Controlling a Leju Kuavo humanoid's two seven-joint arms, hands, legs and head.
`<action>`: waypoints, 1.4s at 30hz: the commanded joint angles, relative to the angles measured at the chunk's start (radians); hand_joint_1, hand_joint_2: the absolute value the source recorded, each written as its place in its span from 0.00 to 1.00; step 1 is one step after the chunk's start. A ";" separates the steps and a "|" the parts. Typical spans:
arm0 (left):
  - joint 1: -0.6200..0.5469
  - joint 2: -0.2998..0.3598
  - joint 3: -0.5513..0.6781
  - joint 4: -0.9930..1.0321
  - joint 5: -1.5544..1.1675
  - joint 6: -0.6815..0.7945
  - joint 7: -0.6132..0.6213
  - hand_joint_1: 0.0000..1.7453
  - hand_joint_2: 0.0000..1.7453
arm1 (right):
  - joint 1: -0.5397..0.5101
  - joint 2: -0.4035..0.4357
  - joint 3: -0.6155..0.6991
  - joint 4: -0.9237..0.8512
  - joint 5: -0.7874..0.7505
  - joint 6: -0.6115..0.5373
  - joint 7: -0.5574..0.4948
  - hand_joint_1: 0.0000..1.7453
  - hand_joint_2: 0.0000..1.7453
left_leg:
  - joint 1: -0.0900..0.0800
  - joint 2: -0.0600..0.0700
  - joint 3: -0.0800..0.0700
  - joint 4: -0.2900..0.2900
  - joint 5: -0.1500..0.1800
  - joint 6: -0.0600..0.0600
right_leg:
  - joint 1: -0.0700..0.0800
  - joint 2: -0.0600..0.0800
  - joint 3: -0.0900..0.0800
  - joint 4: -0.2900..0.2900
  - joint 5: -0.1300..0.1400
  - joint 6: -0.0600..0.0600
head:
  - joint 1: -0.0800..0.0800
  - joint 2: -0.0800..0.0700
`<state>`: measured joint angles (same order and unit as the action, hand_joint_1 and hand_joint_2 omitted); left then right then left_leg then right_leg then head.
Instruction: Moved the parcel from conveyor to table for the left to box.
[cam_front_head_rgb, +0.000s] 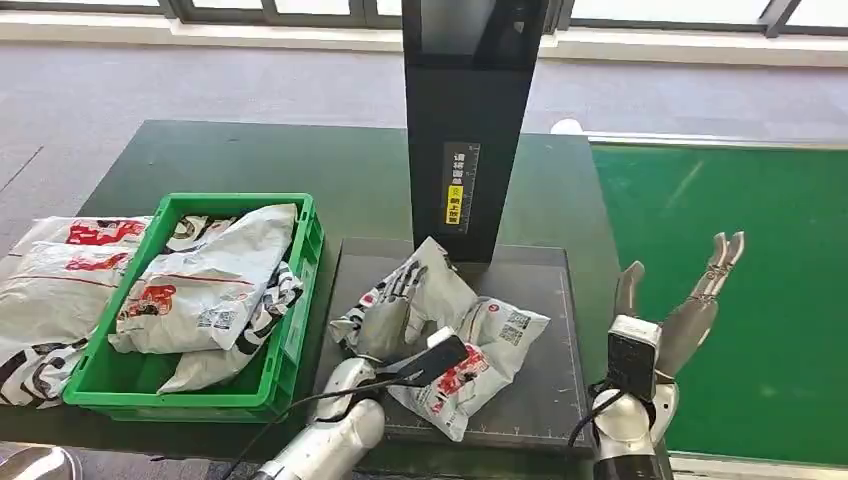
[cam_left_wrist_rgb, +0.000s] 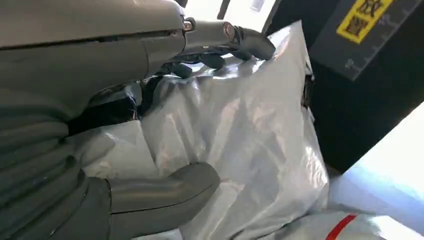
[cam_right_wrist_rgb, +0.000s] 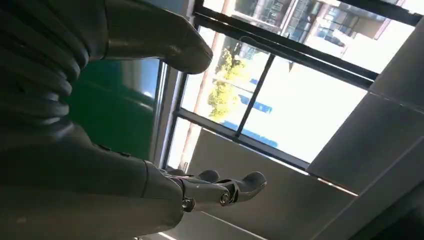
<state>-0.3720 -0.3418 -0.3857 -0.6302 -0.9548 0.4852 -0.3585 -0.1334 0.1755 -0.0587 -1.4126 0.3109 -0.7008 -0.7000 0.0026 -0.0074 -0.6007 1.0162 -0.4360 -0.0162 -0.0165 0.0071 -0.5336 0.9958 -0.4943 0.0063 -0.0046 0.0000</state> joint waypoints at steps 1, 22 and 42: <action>-0.080 -0.007 -0.106 0.191 -0.104 -0.056 0.135 0.00 1.00 | -0.026 0.012 -0.049 0.028 -0.020 0.003 0.002 0.00 1.00 | 0.000 -0.001 0.001 -0.002 0.001 0.000 | 0.000 -0.002 0.002 -0.002 0.000 -0.001 | 0.000 0.000; -0.074 -0.007 -0.109 0.209 -0.238 -0.069 0.244 1.00 1.00 | -0.014 0.005 -0.030 0.020 -0.050 0.003 0.002 0.00 1.00 | 0.000 -0.001 0.005 -0.004 0.001 0.000 | 0.000 -0.001 0.006 -0.004 0.001 -0.001 | 0.000 0.000; 0.240 -0.007 0.287 -0.811 -0.341 0.213 0.047 1.00 1.00 | -0.003 0.031 -0.049 0.005 -0.035 0.003 0.002 0.00 1.00 | 0.000 0.005 0.003 -0.002 -0.002 0.000 | 0.000 0.004 0.003 -0.002 0.000 -0.001 | 0.000 0.000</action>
<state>-0.3195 -0.3349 -0.2860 -1.0011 -1.3169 0.7023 -0.2508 -0.1058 0.1766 -0.0599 -1.4271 0.2743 -0.7008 -0.7000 0.0027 -0.0101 -0.6019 1.0160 -0.4357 -0.0161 -0.0160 0.0053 -0.5333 0.9964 -0.4945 0.0063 -0.0046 -0.0004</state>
